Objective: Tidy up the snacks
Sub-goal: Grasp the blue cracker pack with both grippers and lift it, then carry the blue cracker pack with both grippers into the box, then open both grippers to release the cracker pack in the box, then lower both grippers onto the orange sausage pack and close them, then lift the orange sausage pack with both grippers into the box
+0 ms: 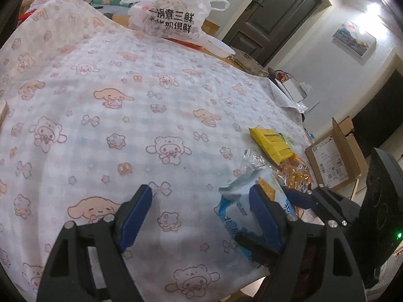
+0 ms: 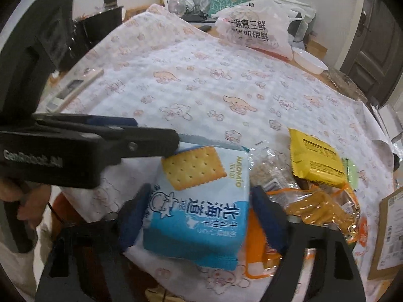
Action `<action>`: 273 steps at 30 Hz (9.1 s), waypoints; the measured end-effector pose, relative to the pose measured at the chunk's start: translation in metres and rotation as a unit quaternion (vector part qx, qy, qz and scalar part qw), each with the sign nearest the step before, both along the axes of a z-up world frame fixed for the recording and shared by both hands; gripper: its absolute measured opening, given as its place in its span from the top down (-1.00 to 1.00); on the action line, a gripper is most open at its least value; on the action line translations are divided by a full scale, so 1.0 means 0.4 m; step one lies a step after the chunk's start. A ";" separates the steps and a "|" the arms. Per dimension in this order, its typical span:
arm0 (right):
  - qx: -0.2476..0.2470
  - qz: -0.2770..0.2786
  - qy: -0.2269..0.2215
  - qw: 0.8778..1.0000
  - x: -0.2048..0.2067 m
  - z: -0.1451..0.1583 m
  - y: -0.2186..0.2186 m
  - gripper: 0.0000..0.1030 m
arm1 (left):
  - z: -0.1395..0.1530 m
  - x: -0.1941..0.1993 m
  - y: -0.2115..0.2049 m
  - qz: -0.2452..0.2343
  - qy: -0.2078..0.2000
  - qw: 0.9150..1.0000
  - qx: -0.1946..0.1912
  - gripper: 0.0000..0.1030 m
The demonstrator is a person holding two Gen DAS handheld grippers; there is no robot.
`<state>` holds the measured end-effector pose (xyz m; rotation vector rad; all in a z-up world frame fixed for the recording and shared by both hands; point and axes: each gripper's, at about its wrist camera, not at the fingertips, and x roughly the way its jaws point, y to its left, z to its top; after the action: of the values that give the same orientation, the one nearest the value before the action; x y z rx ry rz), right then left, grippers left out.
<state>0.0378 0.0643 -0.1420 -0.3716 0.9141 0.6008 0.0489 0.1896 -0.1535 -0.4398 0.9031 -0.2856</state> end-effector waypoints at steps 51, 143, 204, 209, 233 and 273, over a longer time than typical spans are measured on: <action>0.221 -0.141 -0.165 0.951 0.020 0.373 -0.884 -0.21 | 0.481 0.132 -0.999 -0.304 -0.141 0.935 0.118 0.12; 0.076 -0.058 0.051 0.994 0.222 -0.002 -0.410 -0.73 | -0.016 0.030 -0.349 -0.126 0.024 0.992 0.000 0.47; 0.125 0.063 0.085 0.987 0.280 0.019 -0.247 -0.48 | -0.014 0.141 -0.097 -0.024 0.012 1.000 0.016 0.42; 0.113 0.103 0.108 0.982 0.231 0.025 -0.228 -0.51 | -0.014 0.140 -0.091 -0.016 0.011 1.000 0.018 0.42; -0.055 0.164 -0.015 0.985 0.114 -0.023 -0.128 0.00 | -0.011 0.123 -0.095 -0.021 0.013 1.000 0.004 0.21; 0.186 0.014 -0.173 0.967 -0.048 0.393 -0.722 0.04 | 0.543 0.051 -0.751 -0.201 -0.206 0.955 0.078 0.34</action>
<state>0.0186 -0.2244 0.0151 -0.1421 0.4475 0.6918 0.0694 -0.1110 0.0637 -0.0384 0.5913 -0.6481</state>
